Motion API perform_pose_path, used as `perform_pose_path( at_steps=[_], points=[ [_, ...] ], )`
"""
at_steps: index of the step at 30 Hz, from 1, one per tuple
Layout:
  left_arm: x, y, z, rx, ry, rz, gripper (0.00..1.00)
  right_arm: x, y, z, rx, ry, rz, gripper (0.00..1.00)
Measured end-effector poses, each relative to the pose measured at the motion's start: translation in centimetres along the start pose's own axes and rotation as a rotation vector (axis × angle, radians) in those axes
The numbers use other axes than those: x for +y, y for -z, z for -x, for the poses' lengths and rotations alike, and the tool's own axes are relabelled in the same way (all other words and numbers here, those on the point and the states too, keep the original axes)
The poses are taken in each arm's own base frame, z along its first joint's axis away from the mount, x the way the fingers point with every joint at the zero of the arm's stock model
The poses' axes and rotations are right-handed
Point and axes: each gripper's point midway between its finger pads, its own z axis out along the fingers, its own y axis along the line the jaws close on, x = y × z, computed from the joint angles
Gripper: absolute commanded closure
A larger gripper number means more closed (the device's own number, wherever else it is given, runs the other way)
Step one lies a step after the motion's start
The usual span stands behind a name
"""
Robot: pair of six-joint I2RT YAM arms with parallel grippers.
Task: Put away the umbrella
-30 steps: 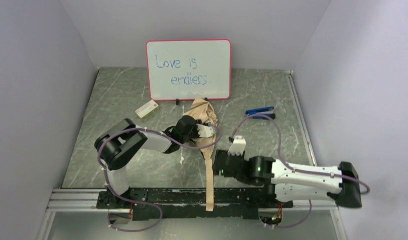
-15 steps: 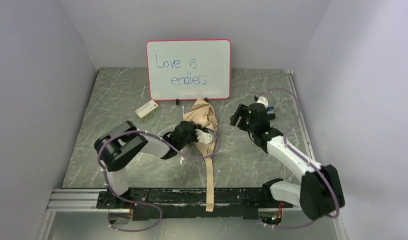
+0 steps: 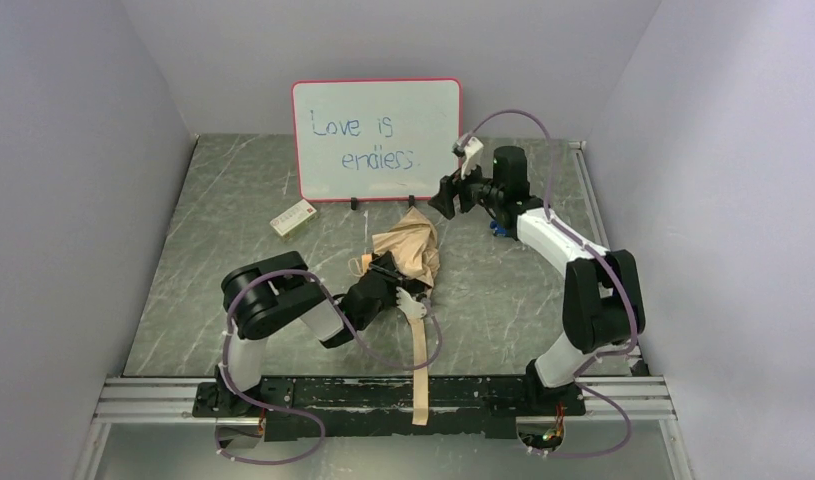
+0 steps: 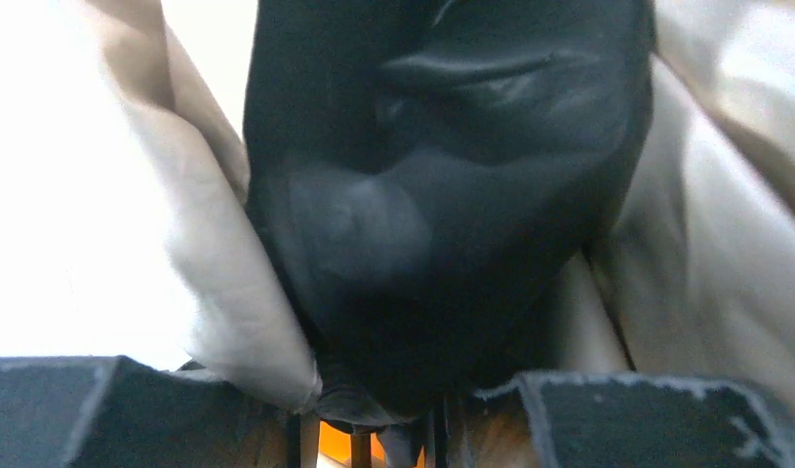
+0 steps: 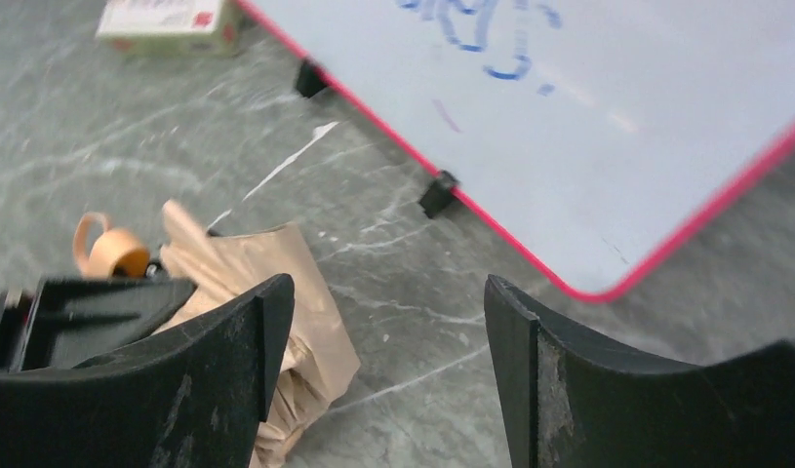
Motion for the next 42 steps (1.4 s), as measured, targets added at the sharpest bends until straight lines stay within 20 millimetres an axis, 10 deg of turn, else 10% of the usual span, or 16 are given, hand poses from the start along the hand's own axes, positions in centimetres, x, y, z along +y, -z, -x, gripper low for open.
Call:
perform_pose_path(
  at_steps=[16, 42],
  points=[
    [-0.3, 0.6, 0.6, -0.027, -0.101, 0.049, 0.95, 4.1, -2.8, -5.8, 0.213, 0.215, 0.52, 0.2],
    [-0.4, 0.8, 0.8, -0.021, -0.115, 0.056, 0.95, 11.0, -1.1, -12.7, 0.474, 0.299, 0.702, 0.18]
  ],
)
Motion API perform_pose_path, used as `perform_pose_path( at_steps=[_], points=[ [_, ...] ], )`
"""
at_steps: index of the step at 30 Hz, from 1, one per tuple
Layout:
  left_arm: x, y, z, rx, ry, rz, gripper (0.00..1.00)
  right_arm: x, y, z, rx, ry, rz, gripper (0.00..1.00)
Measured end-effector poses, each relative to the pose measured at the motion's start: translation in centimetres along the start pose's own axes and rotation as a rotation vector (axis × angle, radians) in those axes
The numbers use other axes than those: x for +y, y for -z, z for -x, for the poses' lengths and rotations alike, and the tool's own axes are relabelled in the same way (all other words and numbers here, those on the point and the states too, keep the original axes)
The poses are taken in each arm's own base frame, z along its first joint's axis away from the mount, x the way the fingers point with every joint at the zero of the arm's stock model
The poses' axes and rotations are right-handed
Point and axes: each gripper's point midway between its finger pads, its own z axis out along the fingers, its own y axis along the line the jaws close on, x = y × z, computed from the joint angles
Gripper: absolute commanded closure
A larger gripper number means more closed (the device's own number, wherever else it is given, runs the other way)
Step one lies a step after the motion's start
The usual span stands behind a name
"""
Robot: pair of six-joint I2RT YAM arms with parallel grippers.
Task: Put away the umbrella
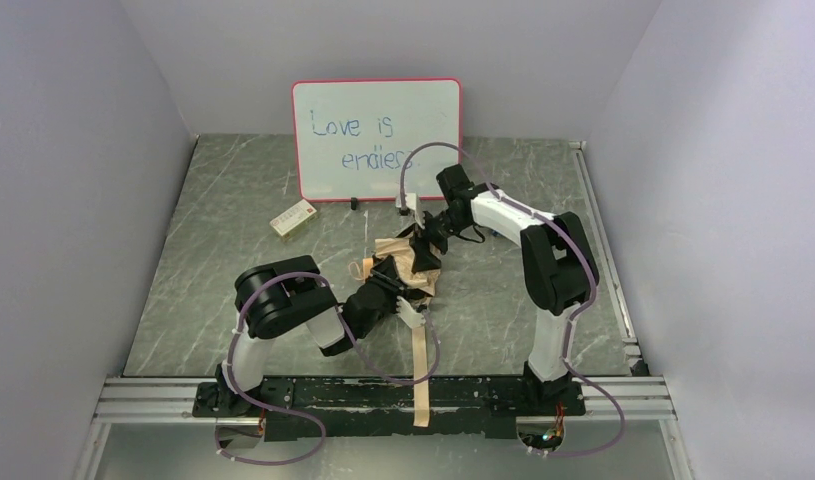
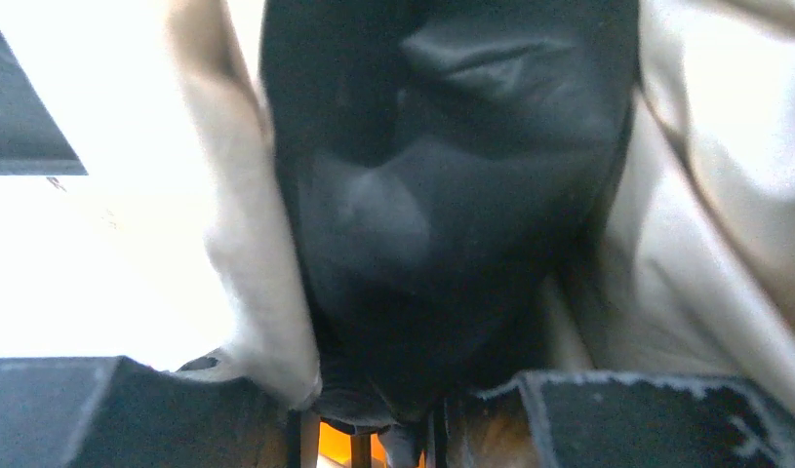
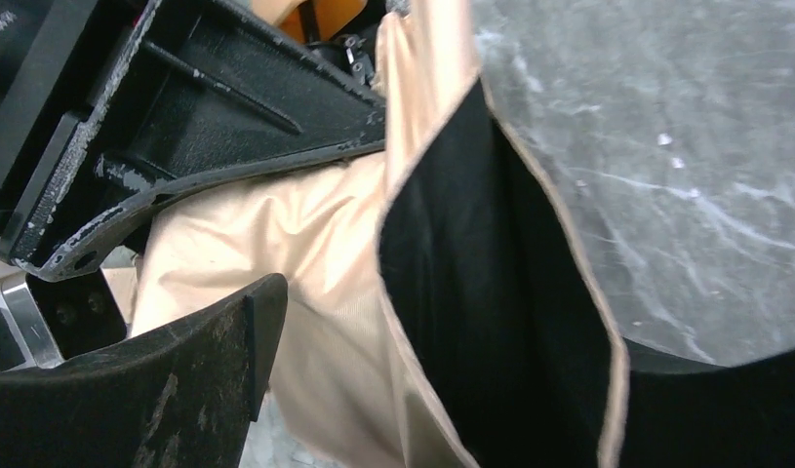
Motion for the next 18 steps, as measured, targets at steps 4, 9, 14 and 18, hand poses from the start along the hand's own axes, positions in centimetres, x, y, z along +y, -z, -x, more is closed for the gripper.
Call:
perform_pose_path(
  at_steps=[4, 9, 14, 18],
  points=[
    [-0.1, 0.0, 0.1, -0.001, -0.002, -0.002, 0.95, 1.1, -0.9, -1.2, 0.043, 0.001, 0.022, 0.18],
    [-0.3, 0.1, 0.1, -0.001, -0.002, -0.007, 0.95, 1.2, -1.3, -2.0, 0.102, 0.023, 0.005, 0.22],
    [-0.3, 0.1, 0.1, 0.0, 0.008, -0.009, 0.95, 0.9, -1.5, -2.5, 0.136, 0.031, -0.016, 0.35],
    [-0.5, 0.1, 0.1, 0.002, 0.018, -0.013, 0.95, 0.5, -1.7, -3.0, 0.157, 0.023, -0.027, 0.52]
  ],
)
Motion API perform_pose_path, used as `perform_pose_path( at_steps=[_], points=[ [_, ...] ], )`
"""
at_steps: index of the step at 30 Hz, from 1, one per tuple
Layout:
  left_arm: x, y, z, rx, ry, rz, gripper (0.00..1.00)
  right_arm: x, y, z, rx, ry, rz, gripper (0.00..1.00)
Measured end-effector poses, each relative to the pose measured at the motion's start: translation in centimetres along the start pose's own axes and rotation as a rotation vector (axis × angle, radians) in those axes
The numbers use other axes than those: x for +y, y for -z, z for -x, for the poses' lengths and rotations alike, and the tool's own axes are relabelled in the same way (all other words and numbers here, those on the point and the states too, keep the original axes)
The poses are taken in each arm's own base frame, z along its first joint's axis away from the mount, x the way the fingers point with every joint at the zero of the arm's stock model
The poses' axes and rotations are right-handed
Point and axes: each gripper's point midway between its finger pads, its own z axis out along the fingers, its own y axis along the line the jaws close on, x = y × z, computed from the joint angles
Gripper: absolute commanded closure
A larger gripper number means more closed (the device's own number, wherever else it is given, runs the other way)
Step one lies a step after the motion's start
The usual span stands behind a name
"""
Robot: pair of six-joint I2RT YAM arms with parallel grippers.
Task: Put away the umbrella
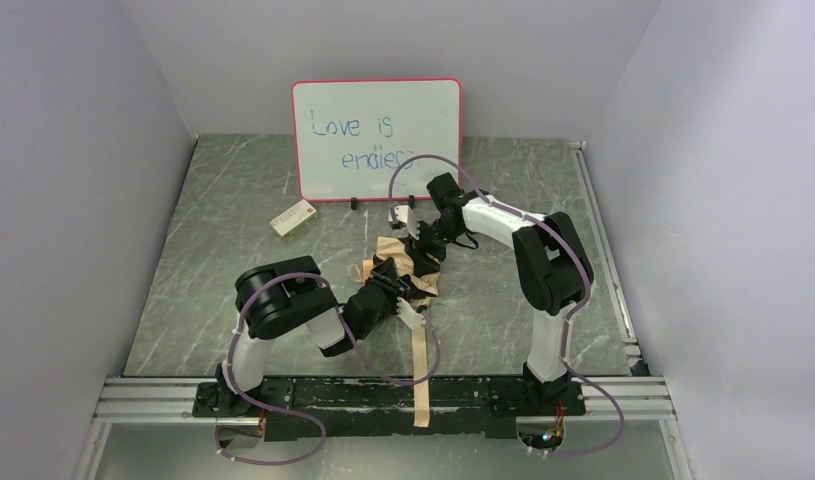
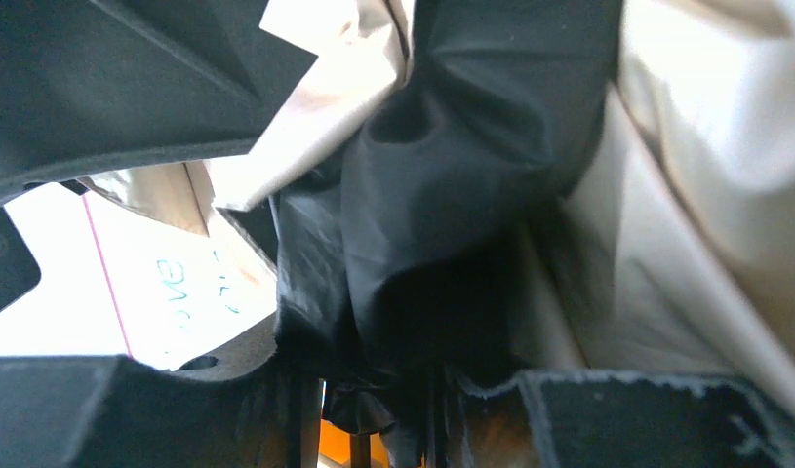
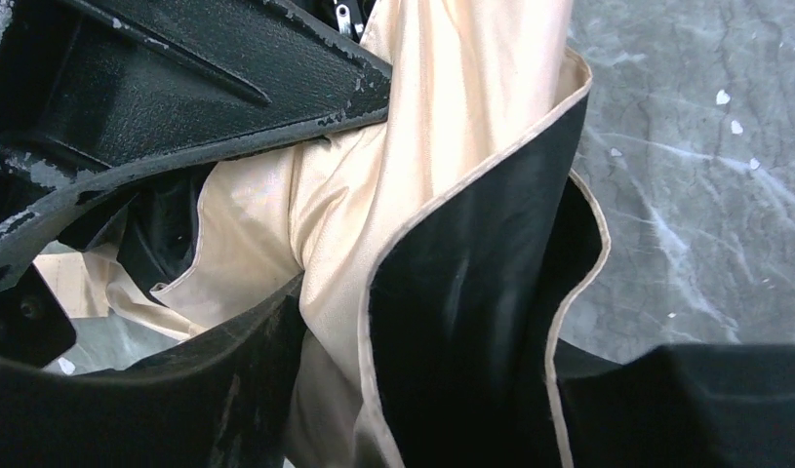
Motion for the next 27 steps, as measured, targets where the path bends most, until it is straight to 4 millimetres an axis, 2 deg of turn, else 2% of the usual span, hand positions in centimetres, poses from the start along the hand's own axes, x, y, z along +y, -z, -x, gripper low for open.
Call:
perform_pose_path(
  at_steps=[4, 7, 10, 14, 15, 17, 18, 23, 27],
  points=[
    [0.0, 0.0, 0.0, 0.001, 0.007, -0.007, 0.95, 0.0, -0.1, -0.2, 0.009, -0.016, -0.002, 0.65],
    [0.0, 0.1, 0.0, 0.004, 0.017, -0.019, 0.95, 0.1, -0.2, -0.3, 0.015, -0.026, -0.003, 0.71],
    [0.0, 0.2, 0.0, 0.008, 0.033, -0.033, 0.7, 0.2, -0.2, -0.3, 0.017, -0.035, -0.004, 0.73],
    [0.0, 0.5, 0.0, 0.009, 0.048, -0.048, 0.54, 0.4, -0.4, -0.3, 0.015, -0.04, -0.002, 0.74],
    [0.1, 0.7, 0.1, 0.008, 0.055, -0.053, 0.47, 0.4, -0.4, -0.2, 0.014, -0.039, -0.003, 0.74],
    [0.4, 1.3, 0.3, 0.004, 0.074, -0.063, 0.28, 0.4, -0.5, -0.2, 0.012, -0.036, -0.009, 0.75],
    [0.9, 1.6, 0.5, -0.004, 0.093, -0.061, 0.23, 0.4, -0.5, -0.2, 0.011, -0.037, -0.012, 0.75],
    [4.3, 3.5, 2.9, -0.093, 0.216, -0.028, 0.1, 0.3, -0.6, -0.2, 0.004, -0.037, -0.024, 0.75],
    [7.0, 5.0, 4.5, -0.167, 0.311, -0.004, 0.09, 0.2, -0.6, -0.2, -0.001, -0.031, -0.034, 0.75]
  ],
)
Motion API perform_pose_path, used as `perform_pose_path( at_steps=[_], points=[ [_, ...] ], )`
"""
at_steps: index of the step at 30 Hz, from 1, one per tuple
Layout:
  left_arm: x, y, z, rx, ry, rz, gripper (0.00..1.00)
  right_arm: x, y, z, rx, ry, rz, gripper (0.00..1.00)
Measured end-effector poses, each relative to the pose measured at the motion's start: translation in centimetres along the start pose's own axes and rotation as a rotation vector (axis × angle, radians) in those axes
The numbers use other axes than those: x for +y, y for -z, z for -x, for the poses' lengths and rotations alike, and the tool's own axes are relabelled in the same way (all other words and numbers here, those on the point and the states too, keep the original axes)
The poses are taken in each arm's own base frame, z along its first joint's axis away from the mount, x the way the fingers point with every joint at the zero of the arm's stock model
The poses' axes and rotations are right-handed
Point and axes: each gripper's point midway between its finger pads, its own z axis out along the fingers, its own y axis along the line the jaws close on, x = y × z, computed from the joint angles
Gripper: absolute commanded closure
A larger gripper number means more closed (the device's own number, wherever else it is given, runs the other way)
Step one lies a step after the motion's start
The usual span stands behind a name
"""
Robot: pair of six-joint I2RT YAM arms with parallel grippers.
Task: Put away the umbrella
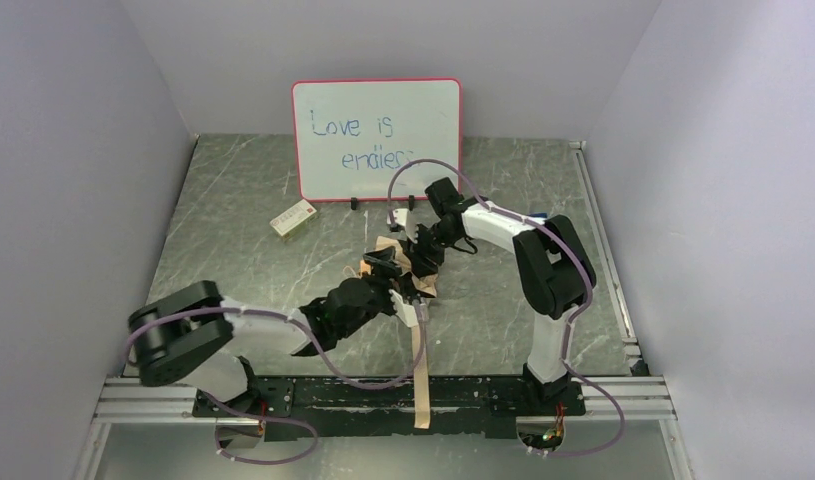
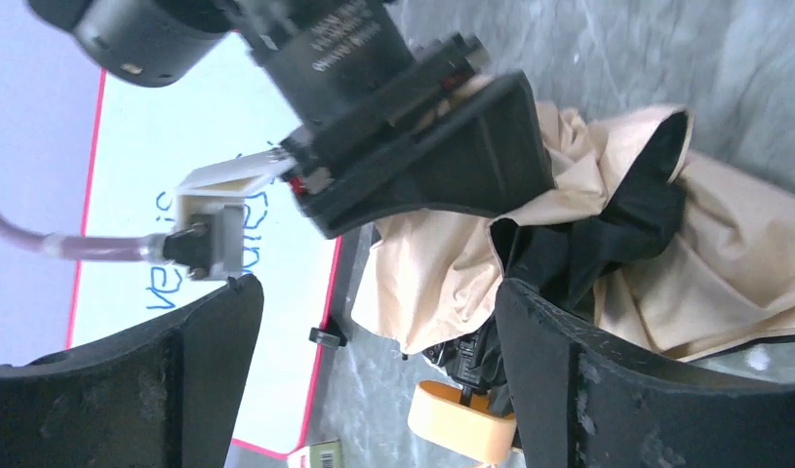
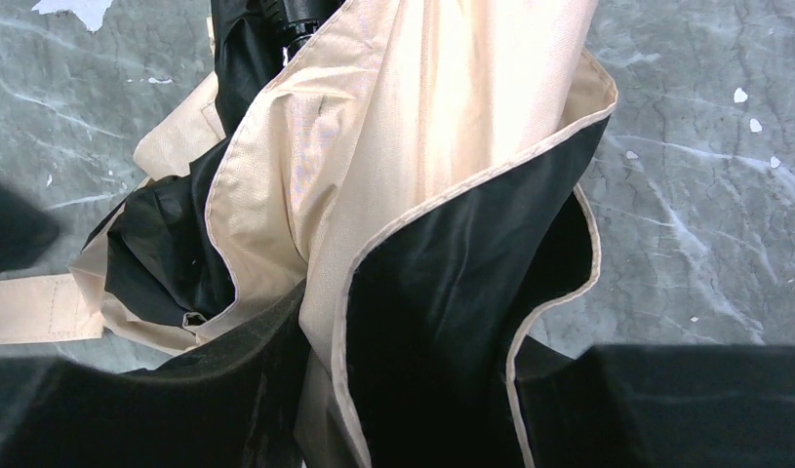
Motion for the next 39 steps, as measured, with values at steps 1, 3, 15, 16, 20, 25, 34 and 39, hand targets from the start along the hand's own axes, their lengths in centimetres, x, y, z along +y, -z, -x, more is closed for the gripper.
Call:
perform_pose_path(
  at_steps=[1, 3, 15, 16, 20, 25, 34, 39],
  points=[
    [0.4, 0.3, 0.5, -0.014, 0.024, 0.002, 0.09, 0.0, 0.0, 0.0, -0.001, 0.003, -0.003, 0.74],
    [1.4, 1.4, 1.3, -0.044, 0.092, 0.009, 0.09, 0.0, 0.0, 0.0, -0.006, 0.013, -0.014, 0.73],
    [7.9, 7.3, 1.2, -0.008, 0.593, 0.167, 0.06, 0.0, 0.2, -0.3, -0.035, 0.186, -0.202, 0.75],
    [8.4, 7.3, 0.6, 0.014, 0.623, 0.175, 0.06, 0.1, 0.2, -0.3, -0.041, 0.208, -0.228, 0.76],
    [10.9, 6.5, -2.1, 0.096, 0.744, 0.207, 0.05, 0.3, 0.3, -0.3, -0.053, 0.297, -0.331, 0.76],
    [13.2, 4.7, -3.3, 0.117, 0.824, 0.176, 0.04, 0.7, 0.1, -0.3, -0.03, 0.404, -0.473, 0.77],
    [10.4, 1.3, -2.6, 0.105, 0.804, -0.126, 0.03, 1.5, 0.3, -0.1, -0.014, 0.56, -0.727, 0.78],
    [8.5, 0.9, -3.0, 0.095, 0.82, -0.269, 0.03, 2.5, 0.7, -0.7, 0.01, 0.634, -0.819, 0.78]
  ],
)
